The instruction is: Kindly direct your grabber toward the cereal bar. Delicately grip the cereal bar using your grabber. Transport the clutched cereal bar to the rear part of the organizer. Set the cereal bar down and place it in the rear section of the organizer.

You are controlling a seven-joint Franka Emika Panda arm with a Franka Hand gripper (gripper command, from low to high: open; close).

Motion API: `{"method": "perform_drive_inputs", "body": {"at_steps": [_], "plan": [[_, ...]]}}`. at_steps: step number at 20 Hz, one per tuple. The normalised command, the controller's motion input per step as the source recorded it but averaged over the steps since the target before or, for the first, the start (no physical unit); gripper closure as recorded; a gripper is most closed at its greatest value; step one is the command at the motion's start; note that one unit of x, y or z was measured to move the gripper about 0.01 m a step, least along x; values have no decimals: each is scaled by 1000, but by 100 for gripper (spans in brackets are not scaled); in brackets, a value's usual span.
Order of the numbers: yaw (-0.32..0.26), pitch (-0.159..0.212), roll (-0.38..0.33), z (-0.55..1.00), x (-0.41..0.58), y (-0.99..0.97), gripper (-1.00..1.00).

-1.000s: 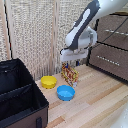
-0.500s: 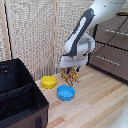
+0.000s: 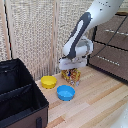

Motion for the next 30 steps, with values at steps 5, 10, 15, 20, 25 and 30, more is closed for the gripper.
{"method": "perform_drive_inputs", "body": {"at_steps": [5, 10, 15, 20, 25, 30], "plan": [[-163, 15, -56, 629, 58, -18, 100], [-205, 55, -65, 976, 115, 0, 100], [-199, 60, -41, 996, 217, 37, 100], [-189, 27, -2, 914, 141, 211, 100], [-101, 13, 15, 749, 18, 540, 100], [-79, -2, 3, 807, 0, 684, 100]]}}
